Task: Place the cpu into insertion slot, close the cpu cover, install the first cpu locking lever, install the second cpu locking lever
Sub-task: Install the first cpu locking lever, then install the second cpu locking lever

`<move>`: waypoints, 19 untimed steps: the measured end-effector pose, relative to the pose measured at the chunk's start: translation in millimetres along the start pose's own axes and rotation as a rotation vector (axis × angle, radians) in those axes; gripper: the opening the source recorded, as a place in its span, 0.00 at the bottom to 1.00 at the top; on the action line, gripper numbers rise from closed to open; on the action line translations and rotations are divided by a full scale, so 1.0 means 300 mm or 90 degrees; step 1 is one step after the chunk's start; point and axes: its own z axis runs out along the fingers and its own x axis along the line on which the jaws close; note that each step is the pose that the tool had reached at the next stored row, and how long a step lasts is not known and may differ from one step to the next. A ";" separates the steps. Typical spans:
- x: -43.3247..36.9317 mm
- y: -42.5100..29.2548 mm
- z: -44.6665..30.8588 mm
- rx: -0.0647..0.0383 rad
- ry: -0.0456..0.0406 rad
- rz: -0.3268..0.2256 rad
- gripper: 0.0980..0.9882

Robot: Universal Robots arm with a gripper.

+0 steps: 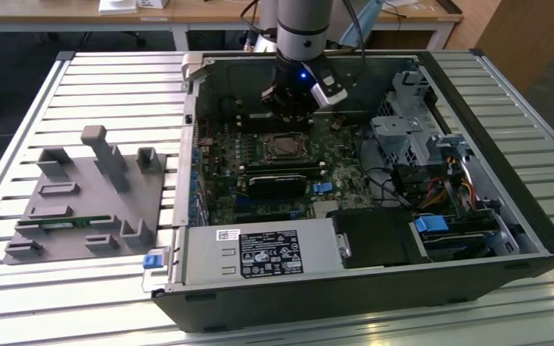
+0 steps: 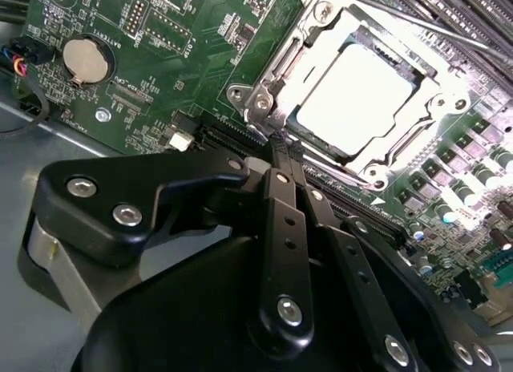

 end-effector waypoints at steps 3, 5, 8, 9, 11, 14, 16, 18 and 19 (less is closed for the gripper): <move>0.000 -0.004 0.000 0.000 0.0000 0.000 0.01; 0.000 -0.006 0.000 0.000 0.0000 0.000 0.01; 0.000 -0.008 -0.001 0.000 0.0001 0.000 0.01; 0.000 -0.009 -0.001 0.000 0.0001 0.000 0.01; 0.000 -0.011 0.000 0.000 0.0000 0.000 0.01; 0.000 -0.016 -0.001 0.000 0.0000 0.000 0.01; 0.000 -0.020 -0.001 0.000 0.0000 0.000 0.01; 0.001 -0.024 -0.001 0.000 0.0000 0.000 0.01; 0.001 -0.025 -0.001 0.000 0.0000 0.000 0.01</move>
